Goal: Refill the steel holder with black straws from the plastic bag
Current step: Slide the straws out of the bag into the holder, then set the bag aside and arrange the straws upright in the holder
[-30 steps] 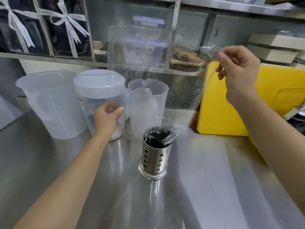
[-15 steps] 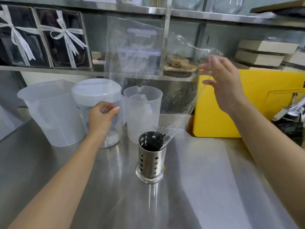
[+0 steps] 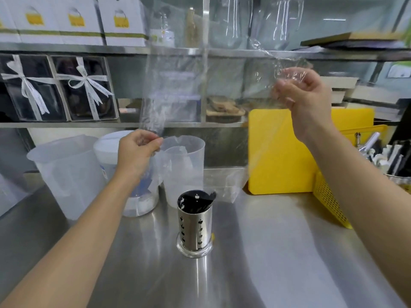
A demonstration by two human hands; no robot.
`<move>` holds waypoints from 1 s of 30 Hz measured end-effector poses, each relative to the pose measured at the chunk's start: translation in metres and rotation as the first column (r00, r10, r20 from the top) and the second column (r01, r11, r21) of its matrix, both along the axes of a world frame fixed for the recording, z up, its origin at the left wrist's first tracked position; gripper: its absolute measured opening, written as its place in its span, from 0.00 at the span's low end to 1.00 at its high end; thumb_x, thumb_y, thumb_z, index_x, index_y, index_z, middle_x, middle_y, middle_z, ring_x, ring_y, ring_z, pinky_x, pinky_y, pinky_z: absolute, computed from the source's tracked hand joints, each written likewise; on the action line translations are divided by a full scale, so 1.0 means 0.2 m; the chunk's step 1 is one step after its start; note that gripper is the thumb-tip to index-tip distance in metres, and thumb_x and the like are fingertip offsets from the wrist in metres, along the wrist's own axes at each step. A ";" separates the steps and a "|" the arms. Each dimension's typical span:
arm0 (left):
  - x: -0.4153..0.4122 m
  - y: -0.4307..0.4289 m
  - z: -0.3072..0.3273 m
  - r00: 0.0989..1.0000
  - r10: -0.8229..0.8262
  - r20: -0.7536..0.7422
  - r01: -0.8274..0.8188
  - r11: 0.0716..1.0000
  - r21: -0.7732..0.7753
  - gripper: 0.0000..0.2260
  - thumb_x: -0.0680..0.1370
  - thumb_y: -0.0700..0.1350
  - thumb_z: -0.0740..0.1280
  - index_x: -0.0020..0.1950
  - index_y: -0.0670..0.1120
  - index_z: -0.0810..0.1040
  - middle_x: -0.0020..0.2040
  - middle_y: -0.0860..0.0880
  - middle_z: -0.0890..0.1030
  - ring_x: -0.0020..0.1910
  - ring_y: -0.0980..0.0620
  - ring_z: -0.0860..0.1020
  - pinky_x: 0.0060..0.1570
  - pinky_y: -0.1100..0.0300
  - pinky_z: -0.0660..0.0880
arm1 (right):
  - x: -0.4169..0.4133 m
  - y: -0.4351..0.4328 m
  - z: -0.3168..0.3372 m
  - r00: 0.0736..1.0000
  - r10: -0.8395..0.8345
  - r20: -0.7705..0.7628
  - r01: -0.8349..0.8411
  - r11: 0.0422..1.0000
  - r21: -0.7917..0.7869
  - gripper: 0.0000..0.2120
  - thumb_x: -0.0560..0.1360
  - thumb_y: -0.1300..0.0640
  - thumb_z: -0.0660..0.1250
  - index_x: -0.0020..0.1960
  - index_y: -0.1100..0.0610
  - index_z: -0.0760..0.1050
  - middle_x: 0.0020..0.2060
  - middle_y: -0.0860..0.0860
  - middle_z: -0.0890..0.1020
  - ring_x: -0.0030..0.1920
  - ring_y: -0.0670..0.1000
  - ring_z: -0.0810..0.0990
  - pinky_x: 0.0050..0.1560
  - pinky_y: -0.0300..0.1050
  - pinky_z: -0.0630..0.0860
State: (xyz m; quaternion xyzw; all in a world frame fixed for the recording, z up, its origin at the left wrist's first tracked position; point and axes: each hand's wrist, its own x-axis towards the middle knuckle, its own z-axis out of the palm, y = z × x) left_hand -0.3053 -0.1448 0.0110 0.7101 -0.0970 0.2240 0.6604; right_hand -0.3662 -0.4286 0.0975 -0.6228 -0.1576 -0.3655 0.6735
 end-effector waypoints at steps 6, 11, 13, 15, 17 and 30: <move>-0.11 -0.12 0.02 0.995 -0.057 -0.080 0.053 0.997 -0.050 0.07 0.72 0.38 0.70 0.36 0.46 0.75 0.34 0.48 0.76 0.31 0.54 0.75 0.32 0.64 0.76 | -0.11 -0.07 -0.02 0.993 -0.061 -0.100 0.065 0.997 0.032 0.12 0.72 0.58 0.69 0.53 0.56 0.70 0.39 0.48 0.81 0.36 0.45 0.80 0.35 0.38 0.74; -0.20 -0.27 -0.12 0.952 -0.161 -0.261 0.127 0.981 -0.144 0.06 0.73 0.37 0.69 0.38 0.45 0.75 0.36 0.48 0.76 0.35 0.53 0.76 0.33 0.61 0.76 | -0.20 -0.17 -0.23 0.940 -0.124 -0.318 0.118 0.992 -0.038 0.10 0.72 0.59 0.68 0.53 0.56 0.73 0.39 0.50 0.81 0.37 0.48 0.80 0.39 0.43 0.76; -0.24 -0.34 -0.19 0.924 -0.202 -0.325 0.160 0.975 -0.151 0.07 0.73 0.36 0.69 0.38 0.45 0.75 0.35 0.47 0.76 0.34 0.53 0.76 0.29 0.65 0.77 | -0.24 -0.21 -0.34 0.910 -0.178 -0.374 0.167 0.984 -0.061 0.06 0.73 0.61 0.68 0.48 0.55 0.74 0.35 0.50 0.81 0.31 0.45 0.79 0.35 0.41 0.75; -0.28 -0.42 -0.29 0.884 -0.252 -0.394 0.206 0.966 -0.154 0.06 0.73 0.36 0.69 0.39 0.46 0.75 0.36 0.48 0.77 0.33 0.54 0.76 0.26 0.66 0.76 | -0.28 -0.28 -0.45 0.870 -0.245 -0.428 0.239 0.969 -0.068 0.09 0.73 0.63 0.67 0.52 0.57 0.72 0.30 0.49 0.80 0.26 0.42 0.77 0.28 0.36 0.74; -0.33 -0.49 -0.39 0.839 -0.287 -0.463 0.259 0.958 -0.124 0.04 0.72 0.38 0.70 0.42 0.45 0.77 0.39 0.47 0.78 0.32 0.54 0.76 0.24 0.67 0.75 | -0.33 -0.34 -0.55 0.822 -0.287 -0.491 0.293 0.954 -0.067 0.13 0.73 0.64 0.67 0.55 0.59 0.69 0.31 0.50 0.78 0.25 0.41 0.76 0.24 0.33 0.72; -0.63 -0.87 -1.05 0.539 -0.309 -0.784 0.427 0.902 -0.063 0.06 0.71 0.42 0.72 0.44 0.44 0.77 0.36 0.46 0.79 0.33 0.50 0.74 0.34 0.61 0.70 | -0.60 -0.81 -1.30 0.450 -0.375 -0.810 0.394 0.898 -0.197 0.17 0.73 0.69 0.65 0.60 0.65 0.67 0.33 0.57 0.77 0.23 0.47 0.75 0.20 0.36 0.69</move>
